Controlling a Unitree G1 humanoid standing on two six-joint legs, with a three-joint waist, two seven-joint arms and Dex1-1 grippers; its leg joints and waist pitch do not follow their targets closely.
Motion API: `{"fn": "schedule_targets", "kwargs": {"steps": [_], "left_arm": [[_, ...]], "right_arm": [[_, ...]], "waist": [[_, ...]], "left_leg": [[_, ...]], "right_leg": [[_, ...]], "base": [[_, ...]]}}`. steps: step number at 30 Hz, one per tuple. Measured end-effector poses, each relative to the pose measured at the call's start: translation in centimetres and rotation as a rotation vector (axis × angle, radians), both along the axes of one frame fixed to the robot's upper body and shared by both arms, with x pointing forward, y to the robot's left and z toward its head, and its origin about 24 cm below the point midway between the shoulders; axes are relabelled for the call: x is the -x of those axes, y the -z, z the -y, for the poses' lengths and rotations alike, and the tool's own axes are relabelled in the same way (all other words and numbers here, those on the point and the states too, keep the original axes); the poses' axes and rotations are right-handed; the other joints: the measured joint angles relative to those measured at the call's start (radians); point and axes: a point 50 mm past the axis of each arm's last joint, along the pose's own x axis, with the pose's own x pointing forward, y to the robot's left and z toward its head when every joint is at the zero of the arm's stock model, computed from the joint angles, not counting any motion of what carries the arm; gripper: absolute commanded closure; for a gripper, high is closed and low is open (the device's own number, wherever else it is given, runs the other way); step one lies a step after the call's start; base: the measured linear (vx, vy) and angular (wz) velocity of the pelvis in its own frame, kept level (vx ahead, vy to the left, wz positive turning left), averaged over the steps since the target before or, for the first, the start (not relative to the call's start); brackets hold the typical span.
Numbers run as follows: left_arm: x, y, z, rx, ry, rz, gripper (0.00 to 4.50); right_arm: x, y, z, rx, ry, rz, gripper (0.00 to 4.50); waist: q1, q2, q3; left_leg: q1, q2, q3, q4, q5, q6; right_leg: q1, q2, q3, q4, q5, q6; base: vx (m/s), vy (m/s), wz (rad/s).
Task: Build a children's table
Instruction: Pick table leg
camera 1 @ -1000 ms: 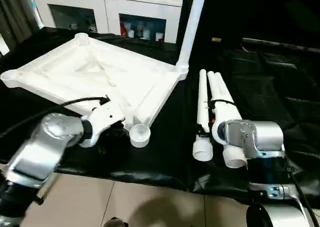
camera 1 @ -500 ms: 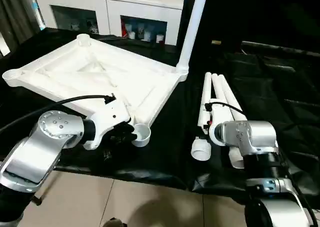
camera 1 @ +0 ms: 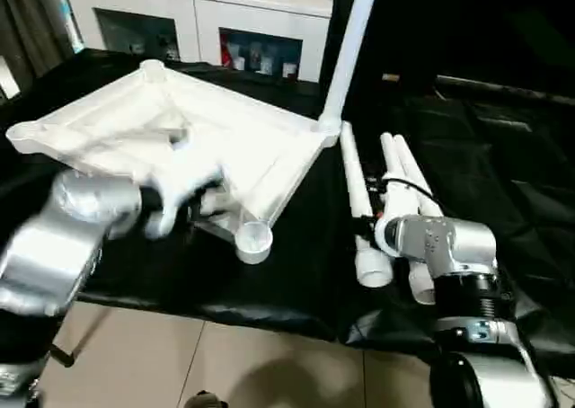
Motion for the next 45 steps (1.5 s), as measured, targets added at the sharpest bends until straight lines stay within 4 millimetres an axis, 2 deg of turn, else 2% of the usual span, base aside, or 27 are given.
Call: {"fn": "schedule_targets", "kwargs": {"steps": [4, 7, 11, 12, 15, 16, 17, 19, 21, 26, 29, 31, 34, 40, 45], "left_arm": [[-0.9, -0.6, 0.1, 0.056, -0.052, 0.042, 1.85], [-2.1, -0.5, 0.6, 0.166, -0.134, 0.054, 1.66], [-3.2, -0.4, 1.2, 0.271, -0.208, 0.060, 1.39], [-3.5, -0.5, 1.7, 0.335, -0.223, 0.065, 1.32], [-4.0, -1.0, 3.8, 0.537, -0.203, 0.048, 1.06], [-4.1, -1.5, 4.5, 0.585, -0.174, 0.046, 1.06], [-4.2, -1.9, 4.8, 0.617, -0.161, 0.046, 0.92], [-4.5, -3.1, 5.4, 0.704, -0.130, 0.044, 0.80], [-4.9, -3.9, 5.9, 0.769, -0.105, 0.034, 0.58], [-5.8, -6.6, 7.7, 0.974, -0.014, -0.034, 0.24], [-5.7, -8.7, 8.4, 1.089, 0.075, -0.050, 0.02], [-5.3, -9.4, 8.6, 1.131, 0.125, -0.060, 0.00], [-4.6, -8.8, 9.4, 1.147, 0.183, -0.123, 0.00], [-4.1, -7.3, 10.6, 1.151, 0.190, -0.220, 0.00], [-3.9, -5.7, 11.3, 1.149, 0.154, -0.291, 0.00]], "right_arm": [[-0.4, -0.2, 0.4, -0.046, 0.062, 0.079, 2.64], [-0.5, -0.3, 1.2, -0.091, 0.116, 0.146, 2.65], [-0.9, -1.4, 1.6, -0.151, 0.151, 0.280, 2.65], [-1.0, -2.0, 2.0, -0.188, 0.171, 0.342, 2.65], [-1.2, -5.7, 2.4, -0.334, 0.156, 0.607, 2.65], [-1.1, -8.0, 2.5, -0.388, 0.123, 0.744, 2.65], [-0.9, -9.2, 2.6, -0.424, 0.092, 0.815, 2.65], [-0.1, -11.2, 2.8, -0.516, -0.005, 0.947, 2.65], [0.6, -12.1, 2.9, -0.576, -0.089, 1.016, 2.65], [1.7, -12.5, 2.5, -0.712, -0.280, 1.071, 2.65], [2.0, -12.8, 1.7, -0.742, -0.368, 1.073, 2.65], [2.0, -12.7, 1.3, -0.749, -0.400, 1.064, 2.65], [2.6, -12.0, 0.6, -0.758, -0.453, 1.029, 2.65], [3.4, -10.9, -0.8, -0.768, -0.523, 0.948, 2.65], [4.2, -10.4, -1.4, -0.737, -0.587, 0.905, 2.65]], "waist": [[-0.002, 0.001, 0.001], [0.002, 0.002, 0.001], [0.000, 0.002, 0.002], [0.001, 0.002, 0.002], [0.007, 0.002, 0.003], [0.008, 0.001, 0.002], [0.008, 0.001, 0.002], [0.009, 0.001, 0.002], [0.011, 0.000, 0.002], [0.028, -0.004, 0.004], [0.032, -0.004, 0.004], [0.038, -0.004, 0.004], [0.053, -0.006, 0.004], [0.059, -0.012, 0.006], [0.057, -0.018, 0.008]], "left_leg": [[0.000, 0.000, 0.000, 0.000, 0.000, 0.000], [-0.003, 0.000, 0.001, 0.000, 0.000, 0.000], [-0.006, 0.000, 0.002, 0.000, 0.000, 0.000], [-0.007, 0.000, 0.003, 0.000, 0.000, 0.000], [-0.012, 0.000, 0.003, 0.002, 0.000, 0.000], [-0.012, 0.000, 0.003, 0.002, 0.000, 0.001], [-0.012, 0.000, 0.003, 0.002, 0.000, 0.001], [-0.013, 0.000, 0.003, 0.002, -0.001, 0.003], [-0.013, 0.001, 0.003, 0.002, -0.001, 0.003], [-0.014, 0.000, 0.003, 0.003, -0.001, 0.004], [-0.014, 0.000, 0.003, 0.003, -0.002, 0.004], [-0.013, 0.000, 0.003, 0.003, -0.002, 0.004], [-0.013, 0.001, 0.003, 0.003, -0.002, 0.005], [-0.014, 0.001, 0.003, 0.003, -0.002, 0.005], [-0.013, 0.001, 0.002, 0.003, -0.002, 0.005]], "right_leg": [[-0.001, 0.000, 0.000, 0.000, 0.000, 0.000], [-0.002, 0.000, -0.001, -0.001, 0.000, 0.000], [-0.003, 0.000, -0.001, -0.003, 0.003, -0.006], [-0.004, 0.000, -0.001, -0.004, 0.003, -0.006], [-0.006, 0.000, -0.002, -0.005, 0.004, -0.006], [-0.006, 0.000, -0.002, -0.006, 0.004, -0.006], [-0.006, 0.001, -0.003, -0.007, 0.004, -0.006], [-0.005, 0.001, -0.003, -0.009, 0.004, -0.006], [-0.005, 0.001, -0.003, -0.010, 0.004, -0.006], [-0.004, 0.000, -0.004, -0.012, 0.006, -0.006], [-0.004, 0.000, -0.004, -0.012, 0.006, -0.007], [-0.004, 0.000, -0.004, -0.012, 0.006, -0.007], [-0.003, 0.000, -0.004, -0.013, 0.005, -0.006], [-0.002, -0.001, -0.004, -0.014, 0.006, -0.006], [-0.001, -0.001, -0.004, -0.014, 0.006, -0.005]], "base": [[0.000, 0.000, 0.00], [0.000, 0.000, 0.00], [0.000, 0.000, 0.00], [0.000, 0.000, 0.00], [0.000, 0.000, 0.00], [0.000, 0.000, 0.00], [0.000, 0.000, 0.00], [0.000, 0.000, 0.00], [0.000, 0.000, 0.00], [0.000, 0.000, 0.00], [0.000, 0.000, 0.00], [0.000, 0.000, 0.00], [0.000, 0.000, 0.00], [0.000, 0.000, 0.00], [0.000, 0.000, 0.00]]}}
